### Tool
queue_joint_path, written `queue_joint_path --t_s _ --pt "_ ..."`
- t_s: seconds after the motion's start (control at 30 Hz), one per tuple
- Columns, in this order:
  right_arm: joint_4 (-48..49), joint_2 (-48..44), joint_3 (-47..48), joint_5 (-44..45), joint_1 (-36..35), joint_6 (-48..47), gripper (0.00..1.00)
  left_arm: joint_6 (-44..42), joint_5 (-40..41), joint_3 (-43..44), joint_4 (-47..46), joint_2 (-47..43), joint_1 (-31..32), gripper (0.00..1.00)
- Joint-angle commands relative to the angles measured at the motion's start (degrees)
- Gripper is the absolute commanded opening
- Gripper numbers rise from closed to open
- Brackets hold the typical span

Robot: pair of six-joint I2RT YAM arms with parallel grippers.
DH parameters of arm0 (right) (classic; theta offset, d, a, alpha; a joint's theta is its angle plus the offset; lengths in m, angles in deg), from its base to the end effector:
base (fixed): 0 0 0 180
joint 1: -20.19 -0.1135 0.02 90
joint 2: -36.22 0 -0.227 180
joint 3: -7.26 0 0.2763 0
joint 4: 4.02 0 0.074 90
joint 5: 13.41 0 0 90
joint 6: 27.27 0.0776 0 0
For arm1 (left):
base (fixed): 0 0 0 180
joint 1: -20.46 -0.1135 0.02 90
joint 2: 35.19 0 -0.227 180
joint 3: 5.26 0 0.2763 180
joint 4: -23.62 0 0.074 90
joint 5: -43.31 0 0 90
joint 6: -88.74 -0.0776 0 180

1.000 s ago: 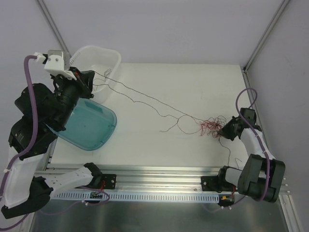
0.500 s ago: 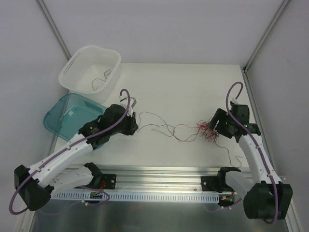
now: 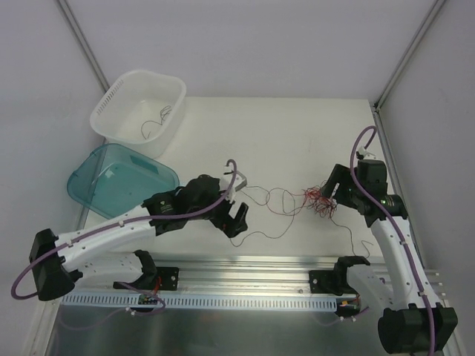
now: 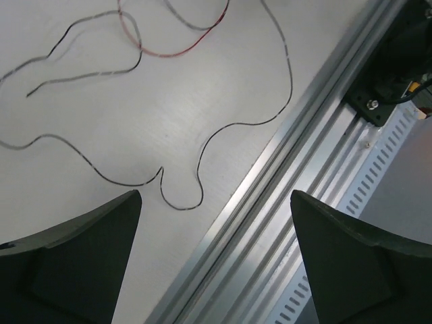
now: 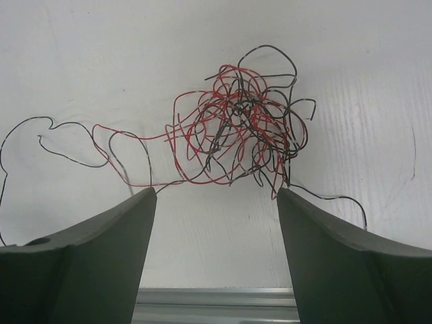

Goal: Untangle the cables

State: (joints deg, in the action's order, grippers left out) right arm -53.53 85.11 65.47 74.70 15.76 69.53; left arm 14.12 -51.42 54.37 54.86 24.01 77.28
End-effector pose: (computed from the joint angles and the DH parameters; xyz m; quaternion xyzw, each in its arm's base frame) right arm 0.2582 0.0226 0.2315 0.0118 0.9068 0.0561 0.4176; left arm 0.1643 -0.2630 0.2330 0.3264 0.8054 -0.3197 0.3776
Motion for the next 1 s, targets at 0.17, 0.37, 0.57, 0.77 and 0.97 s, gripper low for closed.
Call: queue_joint_path --t_s 0.17,0.37,0.57,0.77,0.97 --pt "-1.4 -4.4 0.5 2.9 -0.2 1.5 0.76 -12.5 0.7 17.2 -11.8 18.6 6.7 0.89" --pt "-0.5 -5.6 -0.9 2.9 -0.2 3.6 0.76 -16.6 0.5 25.8 -18.5 34.3 10.6 0.81" --pt "1.0 -5.5 -3.0 -0.4 -0.2 5.7 0.76 -22.1 0.5 24.5 -32.8 41.9 11.7 0.69" --pt "1.1 -6.4 -3.1 -2.0 -0.2 6.7 0.75 -30.2 1.6 19.0 -48.0 47.0 11.8 0.67" --pt "0.3 -8.3 -3.1 -3.4 -0.1 7.4 0.75 -33.8 1.0 19.0 -53.8 52.8 11.8 0.64"
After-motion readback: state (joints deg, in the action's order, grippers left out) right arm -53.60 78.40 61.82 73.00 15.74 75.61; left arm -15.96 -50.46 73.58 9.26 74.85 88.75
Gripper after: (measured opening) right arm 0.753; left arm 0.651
